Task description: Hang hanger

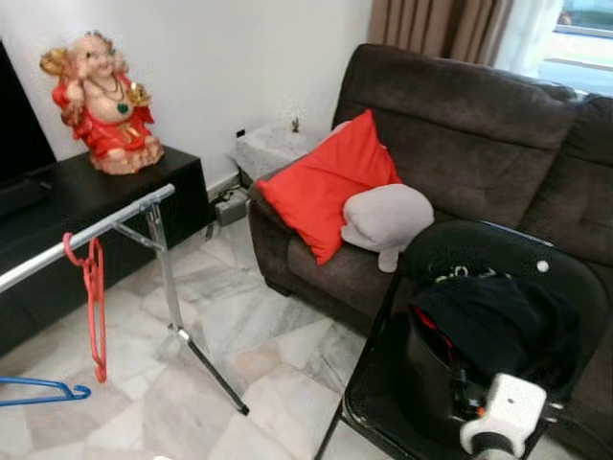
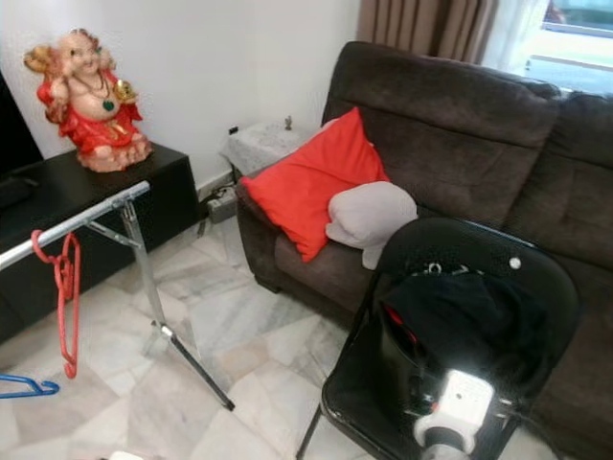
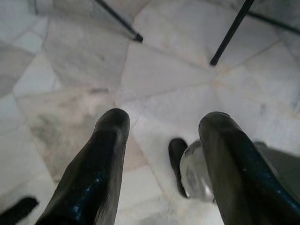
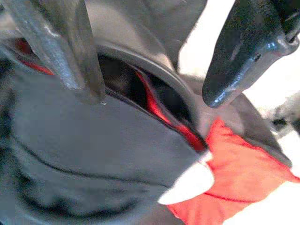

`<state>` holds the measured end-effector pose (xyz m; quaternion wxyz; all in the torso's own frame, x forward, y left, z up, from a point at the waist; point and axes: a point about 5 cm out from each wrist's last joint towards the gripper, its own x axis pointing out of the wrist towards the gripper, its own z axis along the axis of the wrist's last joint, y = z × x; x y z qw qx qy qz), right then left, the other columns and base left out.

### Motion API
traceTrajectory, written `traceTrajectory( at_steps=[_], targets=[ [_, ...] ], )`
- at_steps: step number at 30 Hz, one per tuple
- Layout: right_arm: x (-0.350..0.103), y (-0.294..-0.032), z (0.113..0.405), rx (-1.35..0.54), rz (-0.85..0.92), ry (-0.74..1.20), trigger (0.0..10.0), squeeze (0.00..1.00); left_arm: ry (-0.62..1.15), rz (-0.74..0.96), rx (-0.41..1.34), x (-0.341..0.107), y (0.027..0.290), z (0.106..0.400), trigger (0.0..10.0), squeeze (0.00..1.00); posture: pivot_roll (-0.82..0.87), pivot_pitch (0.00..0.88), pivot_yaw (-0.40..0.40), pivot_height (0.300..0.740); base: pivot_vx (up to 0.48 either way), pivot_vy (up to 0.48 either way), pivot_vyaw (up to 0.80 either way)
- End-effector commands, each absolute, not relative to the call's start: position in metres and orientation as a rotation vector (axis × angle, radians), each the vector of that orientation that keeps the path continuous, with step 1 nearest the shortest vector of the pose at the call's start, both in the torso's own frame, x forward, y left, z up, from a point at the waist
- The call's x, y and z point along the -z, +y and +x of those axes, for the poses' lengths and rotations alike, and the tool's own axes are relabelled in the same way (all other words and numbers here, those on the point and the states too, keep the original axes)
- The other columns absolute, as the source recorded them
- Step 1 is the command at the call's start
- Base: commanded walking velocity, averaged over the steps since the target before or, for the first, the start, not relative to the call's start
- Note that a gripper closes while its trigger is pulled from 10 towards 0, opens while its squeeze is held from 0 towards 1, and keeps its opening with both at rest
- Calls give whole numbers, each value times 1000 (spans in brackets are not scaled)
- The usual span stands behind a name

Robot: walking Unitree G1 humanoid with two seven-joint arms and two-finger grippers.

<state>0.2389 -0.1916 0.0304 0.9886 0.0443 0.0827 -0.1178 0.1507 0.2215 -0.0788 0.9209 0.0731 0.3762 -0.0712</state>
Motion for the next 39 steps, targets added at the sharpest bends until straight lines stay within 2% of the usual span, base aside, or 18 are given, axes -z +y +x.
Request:
traceTrajectory(
  at_steps=[1,9,11,12,15,17,21,27,38,39],
  targets=[
    [-37,-199,237,254,59,133,10000,0,773,141,145,79,219,151,10000,0,115,13,-9,740,0,0,0],
    [-62,-200,247,260,-69,22,10000,0,782,141,147,81,218,149,10000,0,115,13,-9,740,0,0,0],
    [-81,-205,251,301,-212,-49,10000,0,791,141,147,81,218,148,10000,0,107,20,-6,740,0,0,0],
    [-81,-205,251,301,-212,-49,10000,0,791,141,147,81,218,148,10000,0,107,20,-6,740,0,0,0],
    [-93,-211,248,357,-400,-76,10000,0,800,141,149,82,218,146,10000,0,105,21,-6,740,0,0,0],
    [-93,-222,237,442,-499,-43,10000,0,805,141,150,83,218,146,10000,0,105,21,-6,740,0,0,0],
    [-88,-232,225,512,-543,6,10000,0,812,140,151,83,218,145,10000,0,101,29,-4,740,0,0,0],
    [-63,-263,197,689,-677,255,10000,0,821,140,158,84,218,145,10000,0,93,34,1,740,0,0,0],
    [-52,-267,204,700,-715,372,10000,16,827,135,161,84,218,145,10000,0,96,33,5,740,0,0,0],
    [-48,-267,207,683,-711,390,10000,792,828,134,163,84,218,145,10000,0,96,33,5,740,0,0,0]
  ],
)
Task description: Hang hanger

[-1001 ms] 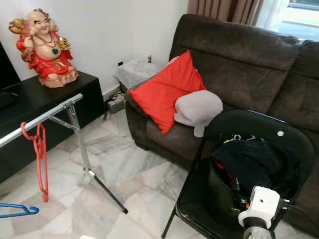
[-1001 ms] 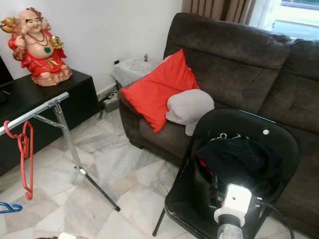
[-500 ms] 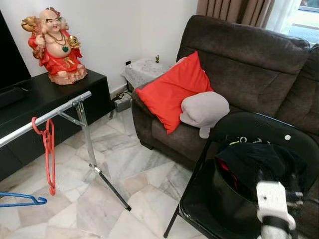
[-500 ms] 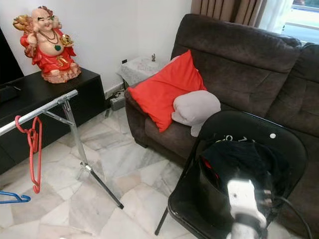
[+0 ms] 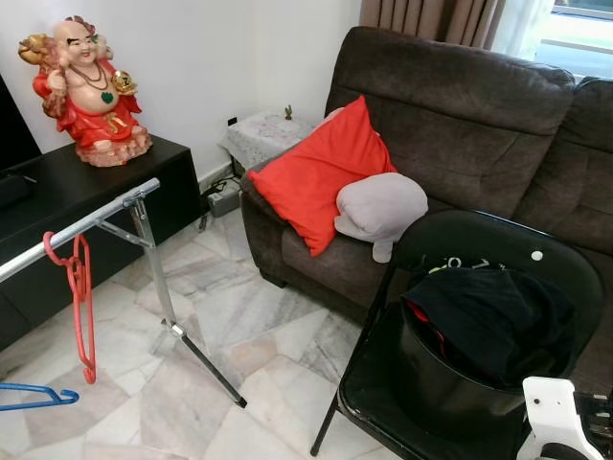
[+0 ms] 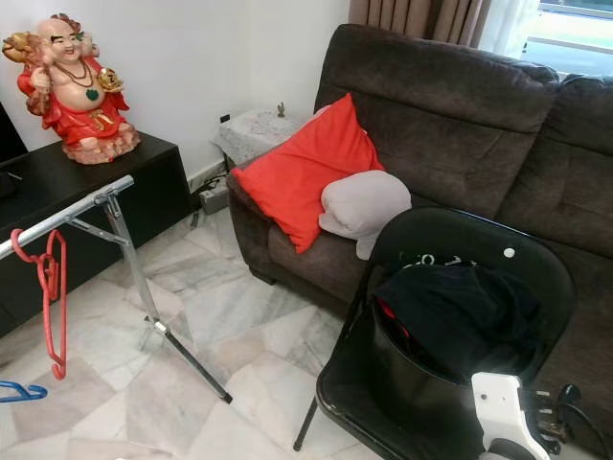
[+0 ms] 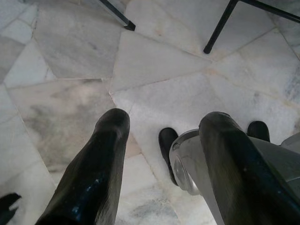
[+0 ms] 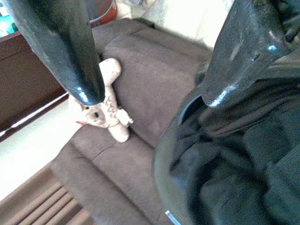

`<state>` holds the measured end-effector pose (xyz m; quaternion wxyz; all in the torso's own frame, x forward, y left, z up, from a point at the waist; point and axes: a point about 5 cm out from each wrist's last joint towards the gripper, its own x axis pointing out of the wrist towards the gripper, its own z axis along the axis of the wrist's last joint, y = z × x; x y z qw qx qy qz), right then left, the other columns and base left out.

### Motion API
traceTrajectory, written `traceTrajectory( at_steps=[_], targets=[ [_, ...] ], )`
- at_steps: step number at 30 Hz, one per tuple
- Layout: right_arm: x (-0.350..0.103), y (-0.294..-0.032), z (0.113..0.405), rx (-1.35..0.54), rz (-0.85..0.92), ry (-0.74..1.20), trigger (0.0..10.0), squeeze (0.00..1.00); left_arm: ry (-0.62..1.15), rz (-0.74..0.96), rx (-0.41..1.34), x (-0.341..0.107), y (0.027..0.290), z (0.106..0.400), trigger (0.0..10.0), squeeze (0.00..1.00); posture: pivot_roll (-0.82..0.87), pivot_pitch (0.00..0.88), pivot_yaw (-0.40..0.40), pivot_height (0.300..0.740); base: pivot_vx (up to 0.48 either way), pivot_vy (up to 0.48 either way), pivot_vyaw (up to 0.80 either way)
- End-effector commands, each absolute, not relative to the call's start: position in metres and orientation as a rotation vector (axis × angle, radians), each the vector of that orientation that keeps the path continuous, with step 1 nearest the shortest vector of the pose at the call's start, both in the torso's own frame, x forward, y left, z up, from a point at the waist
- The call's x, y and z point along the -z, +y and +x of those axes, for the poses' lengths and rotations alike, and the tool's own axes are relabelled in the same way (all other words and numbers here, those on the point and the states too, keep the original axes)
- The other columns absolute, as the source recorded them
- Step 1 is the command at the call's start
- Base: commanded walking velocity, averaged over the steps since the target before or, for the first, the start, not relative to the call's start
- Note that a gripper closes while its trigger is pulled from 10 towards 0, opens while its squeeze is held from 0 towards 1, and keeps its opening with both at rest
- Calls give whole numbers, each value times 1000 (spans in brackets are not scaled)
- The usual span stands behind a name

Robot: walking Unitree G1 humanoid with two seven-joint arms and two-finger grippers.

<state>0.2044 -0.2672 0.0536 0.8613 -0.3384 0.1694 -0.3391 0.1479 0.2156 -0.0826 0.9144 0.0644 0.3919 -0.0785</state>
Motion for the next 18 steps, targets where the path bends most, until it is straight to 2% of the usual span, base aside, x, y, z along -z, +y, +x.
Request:
traceTrajectory(
  at_steps=[1,4,5,6,7,18],
  targets=[
    [-48,-267,207,683,-711,390,10000,792,828,134,163,84,218,145,10000,0,96,33,5,740,0,0,0],
    [-43,-269,213,656,-712,420,10000,745,830,132,164,84,218,144,10000,0,96,33,5,740,0,0,0],
    [-40,-269,216,630,-714,434,10000,565,830,131,165,84,218,144,10000,0,96,33,5,740,0,0,0],
    [-39,-270,219,623,-713,440,10000,59,831,130,166,84,217,144,10000,0,98,32,4,740,0,0,0],
    [-39,-271,220,624,-716,442,10000,0,831,129,166,84,217,144,10000,0,98,32,4,740,0,0,0],
    [-42,-278,229,608,-750,420,10000,0,829,125,166,84,217,144,10000,0,104,28,4,740,0,0,0]
  ],
)
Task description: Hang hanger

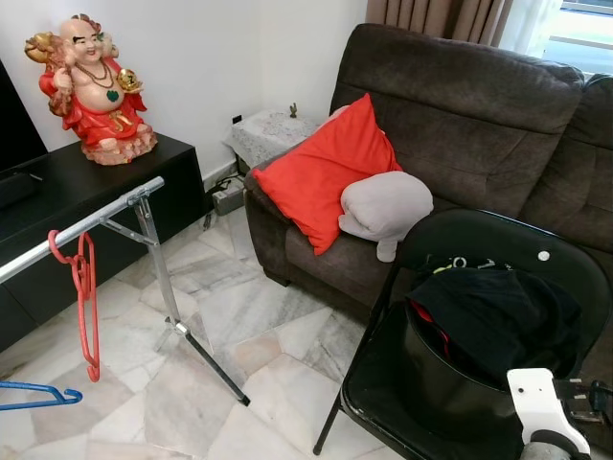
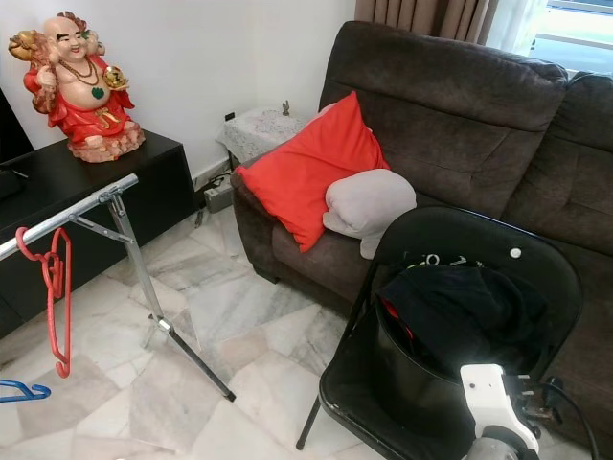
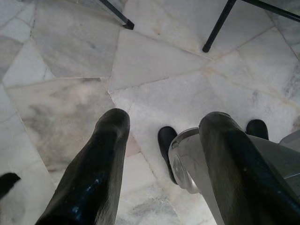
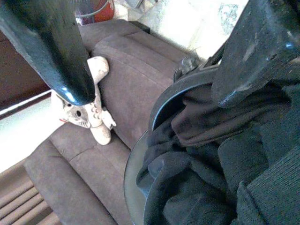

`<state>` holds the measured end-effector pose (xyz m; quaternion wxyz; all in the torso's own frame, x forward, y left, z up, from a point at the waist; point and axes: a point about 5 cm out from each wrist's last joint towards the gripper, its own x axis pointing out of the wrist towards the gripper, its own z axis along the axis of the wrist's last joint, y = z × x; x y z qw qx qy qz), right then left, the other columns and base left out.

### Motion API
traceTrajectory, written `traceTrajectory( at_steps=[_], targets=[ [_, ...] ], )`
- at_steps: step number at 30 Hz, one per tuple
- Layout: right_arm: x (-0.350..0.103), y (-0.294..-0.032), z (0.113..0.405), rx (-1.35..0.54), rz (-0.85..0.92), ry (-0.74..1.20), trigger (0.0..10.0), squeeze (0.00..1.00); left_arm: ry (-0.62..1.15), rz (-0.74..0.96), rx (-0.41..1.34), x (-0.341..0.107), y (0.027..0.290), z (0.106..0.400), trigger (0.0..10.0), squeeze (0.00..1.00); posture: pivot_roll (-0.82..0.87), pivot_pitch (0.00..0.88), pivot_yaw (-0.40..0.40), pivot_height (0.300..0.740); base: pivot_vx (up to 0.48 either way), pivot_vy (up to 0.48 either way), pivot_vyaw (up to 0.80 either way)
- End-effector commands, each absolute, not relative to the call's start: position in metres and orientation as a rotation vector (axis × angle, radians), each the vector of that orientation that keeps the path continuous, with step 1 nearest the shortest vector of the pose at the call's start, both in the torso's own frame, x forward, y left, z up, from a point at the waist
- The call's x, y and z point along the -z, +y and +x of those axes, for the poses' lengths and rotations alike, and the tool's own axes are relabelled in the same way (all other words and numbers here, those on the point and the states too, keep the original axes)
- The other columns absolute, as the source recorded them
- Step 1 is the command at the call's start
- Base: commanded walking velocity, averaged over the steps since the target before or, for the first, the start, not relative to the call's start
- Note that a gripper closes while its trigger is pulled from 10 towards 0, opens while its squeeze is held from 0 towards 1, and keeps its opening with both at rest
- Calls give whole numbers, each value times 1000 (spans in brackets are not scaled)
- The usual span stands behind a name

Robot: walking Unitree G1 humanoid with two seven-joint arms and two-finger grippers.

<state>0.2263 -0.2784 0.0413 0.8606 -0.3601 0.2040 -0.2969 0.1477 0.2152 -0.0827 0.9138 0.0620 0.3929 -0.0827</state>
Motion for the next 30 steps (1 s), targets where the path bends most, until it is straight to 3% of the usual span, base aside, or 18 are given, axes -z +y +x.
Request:
traceTrajectory(
  at_steps=[1,30],
  targets=[
    [-42,-278,230,607,-750,417,10000,0,828,125,166,84,217,144,10000,0,105,25,5,740,0,0,0],
    [-41,-275,247,514,-746,412,10000,0,818,115,165,84,215,145,10000,0,108,27,-2,740,0,0,0]
  ],
)
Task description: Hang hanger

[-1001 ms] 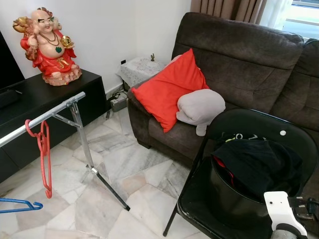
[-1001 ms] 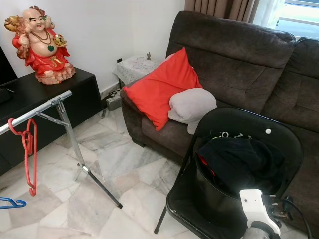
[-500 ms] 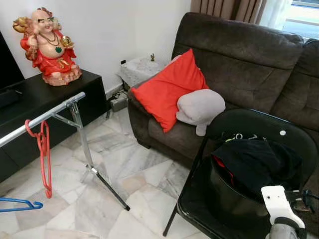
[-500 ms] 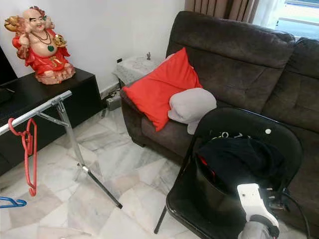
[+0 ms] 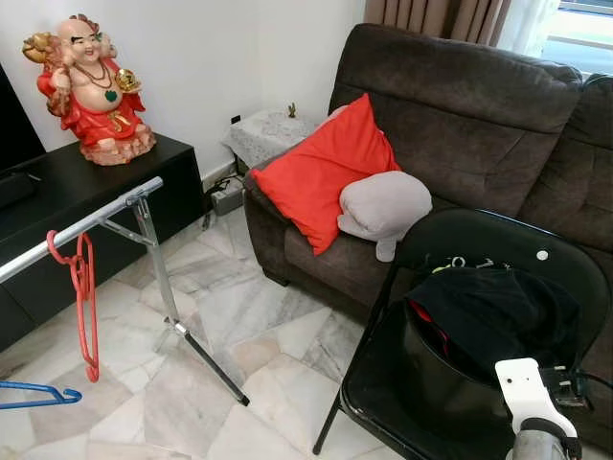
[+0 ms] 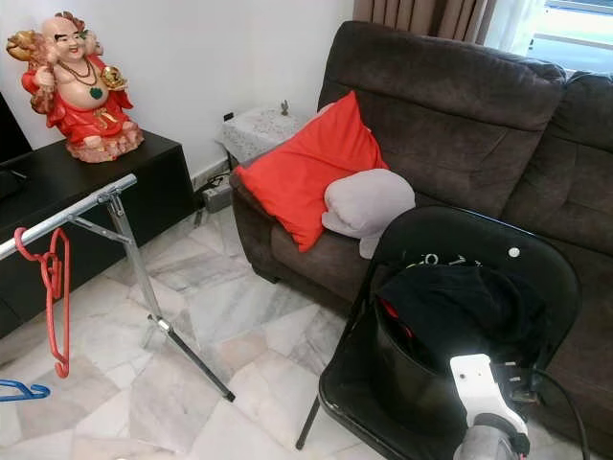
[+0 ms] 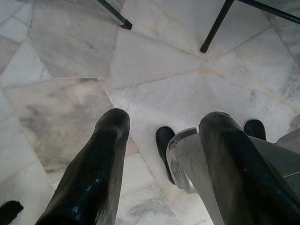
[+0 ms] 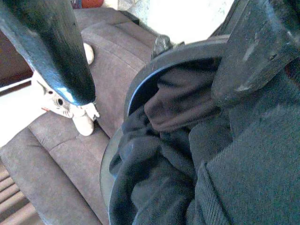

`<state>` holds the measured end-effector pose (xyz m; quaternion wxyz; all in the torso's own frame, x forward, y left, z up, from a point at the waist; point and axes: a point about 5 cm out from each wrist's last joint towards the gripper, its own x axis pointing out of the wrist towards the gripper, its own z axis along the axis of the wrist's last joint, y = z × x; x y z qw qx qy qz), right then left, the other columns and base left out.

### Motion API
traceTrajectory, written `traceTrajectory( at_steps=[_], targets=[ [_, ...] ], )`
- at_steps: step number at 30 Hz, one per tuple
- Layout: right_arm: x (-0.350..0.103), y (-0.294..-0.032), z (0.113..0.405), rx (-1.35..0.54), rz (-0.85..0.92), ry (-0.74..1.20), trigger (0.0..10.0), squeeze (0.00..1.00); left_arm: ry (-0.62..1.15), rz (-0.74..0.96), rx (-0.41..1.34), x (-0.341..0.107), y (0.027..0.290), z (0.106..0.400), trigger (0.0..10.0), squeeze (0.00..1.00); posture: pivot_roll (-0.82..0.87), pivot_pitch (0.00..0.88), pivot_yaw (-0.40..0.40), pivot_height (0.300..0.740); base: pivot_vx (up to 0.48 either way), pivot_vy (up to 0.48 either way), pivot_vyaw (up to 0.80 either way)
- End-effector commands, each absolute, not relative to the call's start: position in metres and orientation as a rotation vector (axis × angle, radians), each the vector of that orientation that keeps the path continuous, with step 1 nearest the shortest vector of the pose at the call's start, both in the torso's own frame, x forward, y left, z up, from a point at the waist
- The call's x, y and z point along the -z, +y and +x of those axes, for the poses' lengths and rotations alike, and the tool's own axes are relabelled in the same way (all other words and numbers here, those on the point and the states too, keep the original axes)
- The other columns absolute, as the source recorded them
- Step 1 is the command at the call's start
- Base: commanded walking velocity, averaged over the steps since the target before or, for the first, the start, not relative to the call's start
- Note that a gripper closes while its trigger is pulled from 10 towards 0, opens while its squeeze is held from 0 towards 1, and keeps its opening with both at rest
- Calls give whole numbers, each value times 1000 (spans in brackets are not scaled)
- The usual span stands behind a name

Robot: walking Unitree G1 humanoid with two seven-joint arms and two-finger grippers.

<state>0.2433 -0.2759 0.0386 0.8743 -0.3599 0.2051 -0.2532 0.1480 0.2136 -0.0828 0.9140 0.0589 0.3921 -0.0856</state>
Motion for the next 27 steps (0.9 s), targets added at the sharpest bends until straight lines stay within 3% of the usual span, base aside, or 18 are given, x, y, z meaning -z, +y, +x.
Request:
traceTrajectory(
  at_steps=[1,27],
  targets=[
    [-41,-275,247,514,-746,412,10000,0,818,115,165,84,215,145,10000,0,108,27,-2,740,0,0,0],
    [-33,-268,249,455,-749,466,10000,0,822,109,157,84,215,145,10000,0,108,30,-7,740,0,0,0]
  ],
)
